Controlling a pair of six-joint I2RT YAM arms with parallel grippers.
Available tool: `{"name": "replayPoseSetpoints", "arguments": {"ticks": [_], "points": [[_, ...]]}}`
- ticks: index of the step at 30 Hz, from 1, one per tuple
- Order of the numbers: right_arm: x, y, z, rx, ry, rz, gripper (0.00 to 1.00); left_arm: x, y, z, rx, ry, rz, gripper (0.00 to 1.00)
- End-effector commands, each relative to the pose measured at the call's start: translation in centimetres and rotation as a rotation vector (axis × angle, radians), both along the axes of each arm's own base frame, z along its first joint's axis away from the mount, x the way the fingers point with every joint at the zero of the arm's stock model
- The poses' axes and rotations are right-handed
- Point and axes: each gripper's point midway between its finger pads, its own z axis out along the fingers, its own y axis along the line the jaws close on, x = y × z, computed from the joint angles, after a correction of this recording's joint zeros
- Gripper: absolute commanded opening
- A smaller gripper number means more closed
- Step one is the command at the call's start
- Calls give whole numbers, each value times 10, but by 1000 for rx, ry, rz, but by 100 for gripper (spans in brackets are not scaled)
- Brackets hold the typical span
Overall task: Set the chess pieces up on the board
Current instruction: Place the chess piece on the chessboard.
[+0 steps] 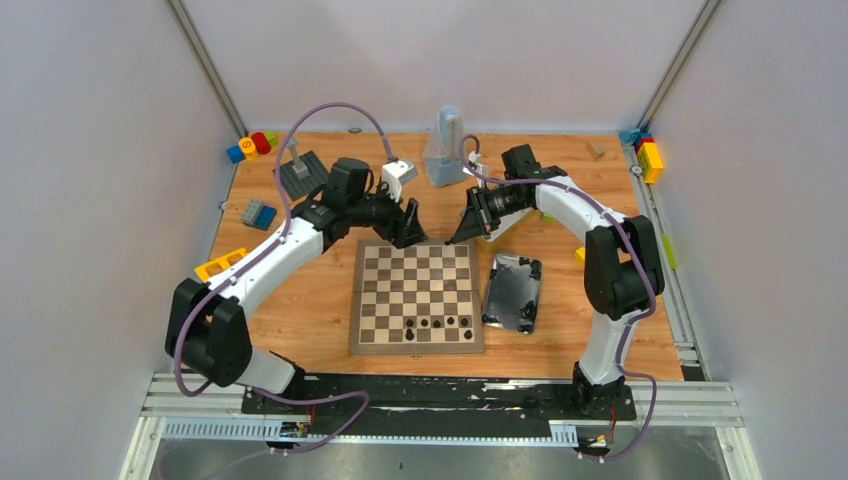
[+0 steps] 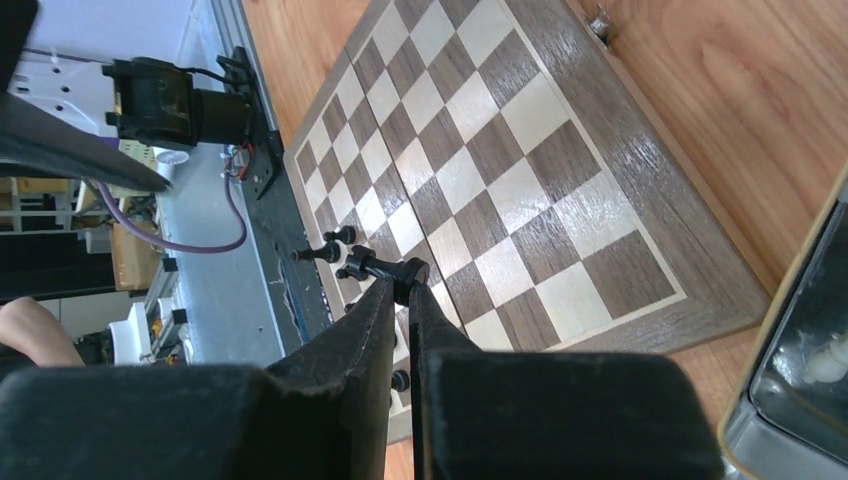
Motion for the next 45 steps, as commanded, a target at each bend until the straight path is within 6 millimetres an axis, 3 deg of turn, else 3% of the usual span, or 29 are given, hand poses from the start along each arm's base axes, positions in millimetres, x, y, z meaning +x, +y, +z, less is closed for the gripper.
{"name": "replayPoseSetpoints", "arguments": {"ticks": [1,5,18,35,45], "points": [[7,15,23,115,-17,15,0,13,-36,18,-55,-18,10,78],[7,16,21,119,3,10,0,14,-53,7,-44,36,16,70],[6,16,23,121,-1,8,0,13,-78,-14,-37,146,-43,55],[7,15,24,122,-6,8,0,8,-85,-16,-45,165,-78,43],[6,16,23,127,2,11,0,8,-86,-12,-49,156,-92,29]]}}
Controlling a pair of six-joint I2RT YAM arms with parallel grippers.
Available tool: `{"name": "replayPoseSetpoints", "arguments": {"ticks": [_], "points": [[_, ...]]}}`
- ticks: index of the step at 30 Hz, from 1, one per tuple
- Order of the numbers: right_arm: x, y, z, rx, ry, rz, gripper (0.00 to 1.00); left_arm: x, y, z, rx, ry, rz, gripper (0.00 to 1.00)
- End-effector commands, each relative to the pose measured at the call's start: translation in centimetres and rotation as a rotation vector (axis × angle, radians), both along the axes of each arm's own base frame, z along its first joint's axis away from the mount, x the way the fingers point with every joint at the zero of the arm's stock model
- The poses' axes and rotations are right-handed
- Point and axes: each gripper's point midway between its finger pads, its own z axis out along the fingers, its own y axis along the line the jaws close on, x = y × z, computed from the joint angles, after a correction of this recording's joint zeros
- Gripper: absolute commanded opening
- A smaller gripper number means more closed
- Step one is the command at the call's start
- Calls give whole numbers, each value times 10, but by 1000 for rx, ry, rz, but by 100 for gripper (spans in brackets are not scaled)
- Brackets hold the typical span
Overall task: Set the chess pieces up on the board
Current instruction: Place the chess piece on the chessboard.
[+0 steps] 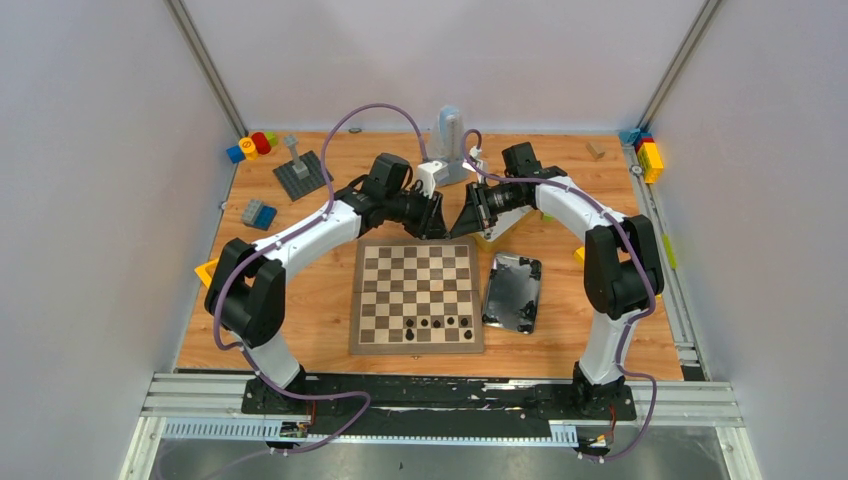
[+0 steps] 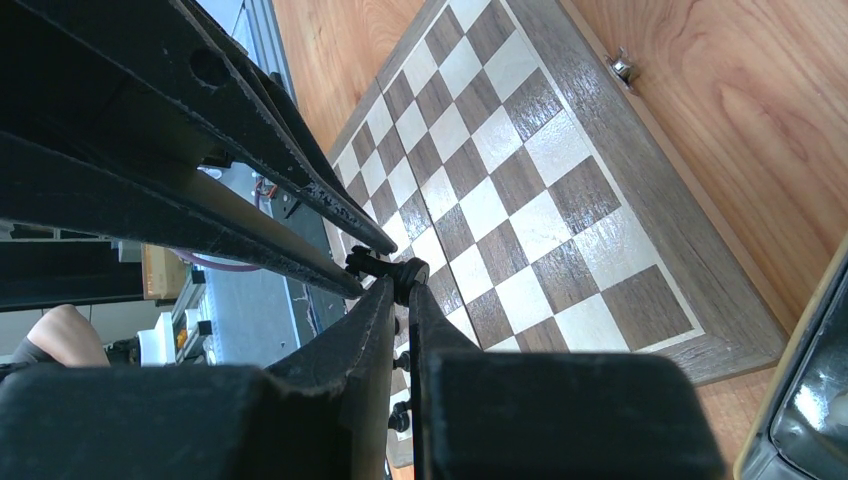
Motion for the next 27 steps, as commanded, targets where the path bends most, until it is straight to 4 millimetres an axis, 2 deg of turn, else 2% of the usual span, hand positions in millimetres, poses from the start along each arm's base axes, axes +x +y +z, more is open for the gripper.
{"name": "replayPoseSetpoints", "arguments": {"ticks": [1,9,18,21,24,27], "points": [[-1,5,10,45,-22,23,0,3,-10,21,-43,-42,-28,28],[-1,5,14,51,-30,24,1,1,-9,22,-39,-45,-38,17],[-2,4,19,53,-41,22,12,-1,-1,26,-11,-88,-40,0],[-1,3,19,49,-47,17,21,-3,3,28,4,-107,-44,0],[-1,0,20,51,-47,12,27,-7,9,28,30,-123,-59,0],[-1,-4,22,49,-53,6,28,-11,15,27,60,-128,-78,0]]}}
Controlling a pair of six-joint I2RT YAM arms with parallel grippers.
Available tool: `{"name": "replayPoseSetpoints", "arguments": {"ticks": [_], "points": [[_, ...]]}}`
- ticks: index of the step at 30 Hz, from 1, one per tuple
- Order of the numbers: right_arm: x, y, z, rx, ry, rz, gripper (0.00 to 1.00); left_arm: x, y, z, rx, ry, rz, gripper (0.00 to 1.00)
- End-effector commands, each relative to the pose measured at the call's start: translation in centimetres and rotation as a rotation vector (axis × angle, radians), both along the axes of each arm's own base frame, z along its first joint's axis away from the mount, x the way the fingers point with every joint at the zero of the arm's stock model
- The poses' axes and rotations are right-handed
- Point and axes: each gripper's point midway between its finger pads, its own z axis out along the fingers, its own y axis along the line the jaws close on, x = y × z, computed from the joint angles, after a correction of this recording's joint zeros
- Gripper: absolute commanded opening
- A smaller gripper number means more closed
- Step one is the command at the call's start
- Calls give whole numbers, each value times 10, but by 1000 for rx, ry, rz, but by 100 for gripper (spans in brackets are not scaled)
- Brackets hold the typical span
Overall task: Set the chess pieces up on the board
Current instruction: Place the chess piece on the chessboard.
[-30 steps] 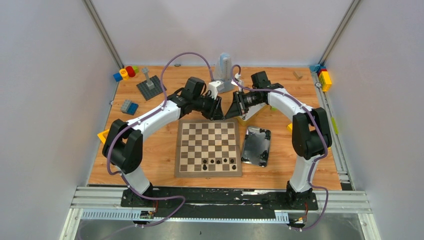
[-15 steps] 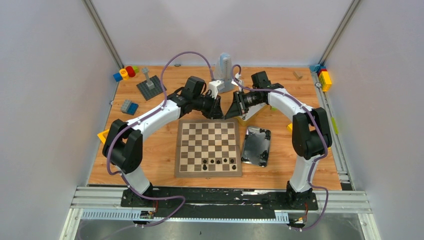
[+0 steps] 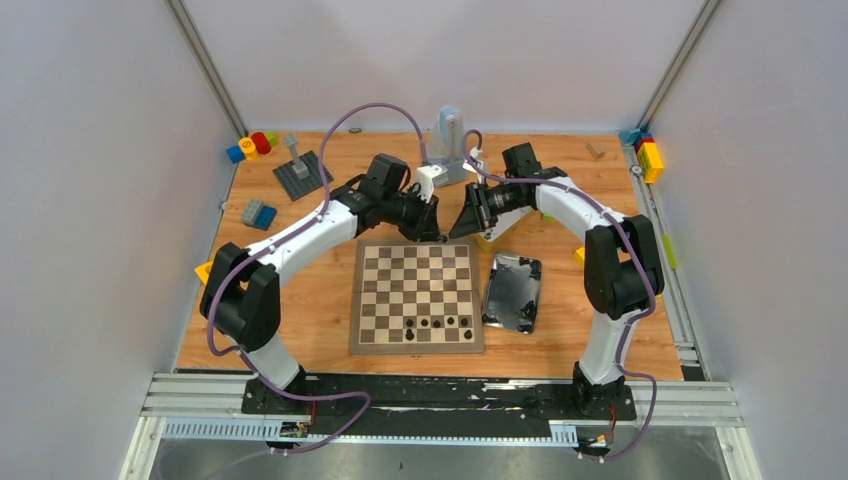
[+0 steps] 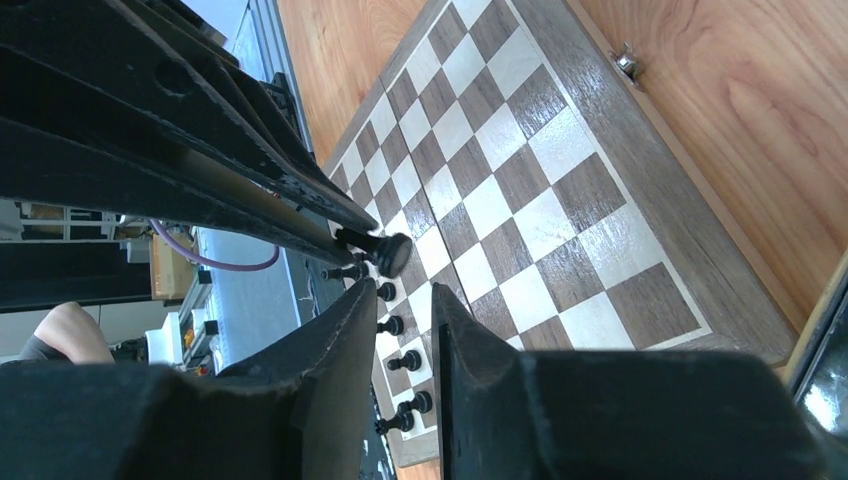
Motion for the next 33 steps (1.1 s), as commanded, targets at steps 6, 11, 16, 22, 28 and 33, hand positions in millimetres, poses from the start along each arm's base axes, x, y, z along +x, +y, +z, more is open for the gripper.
{"name": "replayPoseSetpoints", "arguments": {"ticks": [6,11,16,22,28,33], "points": [[-3,-25,22,8,-96,-27,28,-37,43,8,211,-54,-175,0],[-5,-50,24,-17,-128,-81,28,-72,91,-12,403,-11,-274,0],[-11,-67,23,-81,-186,-112,27,-108,132,-32,544,62,-348,0],[-18,-74,5,-134,-183,-119,27,-136,150,-52,643,117,-424,0],[-18,-76,2,-147,-199,-120,26,-157,159,-75,725,150,-497,0],[-18,-78,-1,-154,-204,-122,26,-168,162,-86,769,147,-548,0]]}}
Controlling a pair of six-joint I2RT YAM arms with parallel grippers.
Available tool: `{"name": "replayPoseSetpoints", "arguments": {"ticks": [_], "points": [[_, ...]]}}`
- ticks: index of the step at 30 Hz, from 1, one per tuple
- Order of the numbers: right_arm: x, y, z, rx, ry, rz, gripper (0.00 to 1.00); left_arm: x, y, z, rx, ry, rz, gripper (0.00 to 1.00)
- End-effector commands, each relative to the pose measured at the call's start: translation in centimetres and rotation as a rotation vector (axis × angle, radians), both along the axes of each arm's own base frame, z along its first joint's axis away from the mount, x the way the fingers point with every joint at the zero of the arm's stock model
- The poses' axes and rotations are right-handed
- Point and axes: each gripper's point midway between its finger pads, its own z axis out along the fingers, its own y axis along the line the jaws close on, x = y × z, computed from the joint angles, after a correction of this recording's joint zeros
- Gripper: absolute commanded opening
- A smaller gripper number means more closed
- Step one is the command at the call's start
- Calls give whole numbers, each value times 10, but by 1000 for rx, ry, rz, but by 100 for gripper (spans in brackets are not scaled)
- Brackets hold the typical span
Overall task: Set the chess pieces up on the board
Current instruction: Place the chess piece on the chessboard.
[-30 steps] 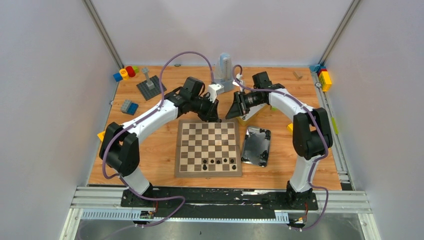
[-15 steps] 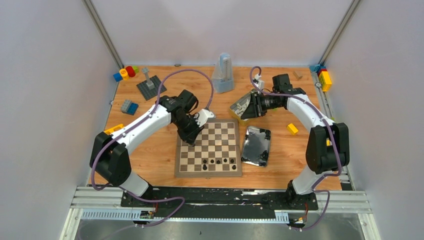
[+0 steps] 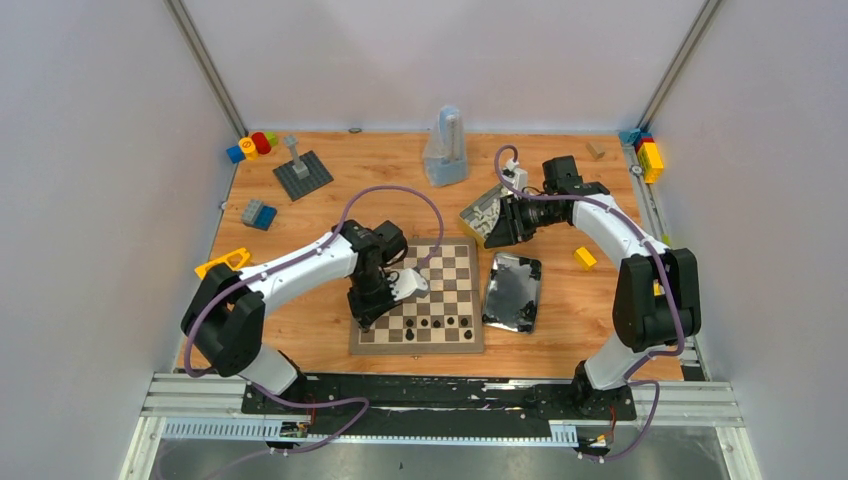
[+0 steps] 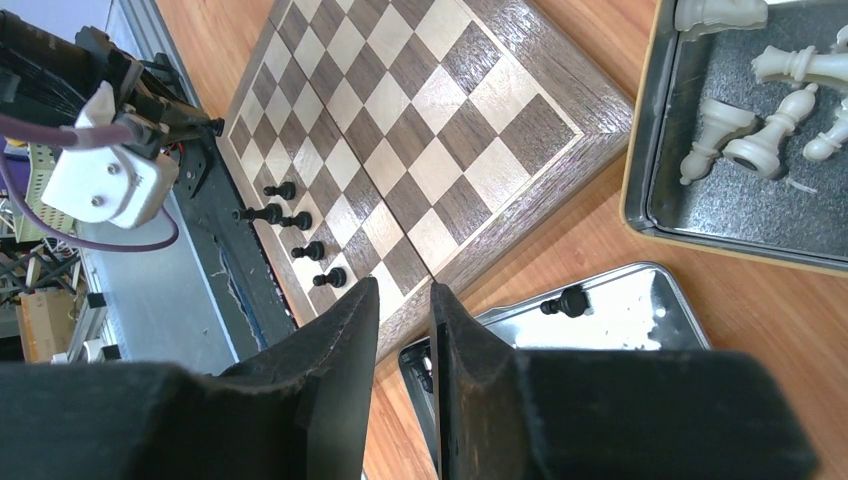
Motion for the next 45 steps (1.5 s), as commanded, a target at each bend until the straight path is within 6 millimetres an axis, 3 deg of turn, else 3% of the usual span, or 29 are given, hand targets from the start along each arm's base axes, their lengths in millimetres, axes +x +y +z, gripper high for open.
{"name": "replayPoseSetpoints", "arguments": {"ticks": [1,26,36,45], "points": [[2,-1,7,1,-69,18,26,-7,5,-6,38,-14,-75,1],[2,-1,0,1,-47,22,26,-9,-10,-19,71,8,-112,10],[2,-3,-1,-12,-50,14,26,-2,-14,-15,58,-35,-106,25],[-1,-16,-9,-88,-50,-23,27,6,-21,-2,11,-94,-101,43]]}}
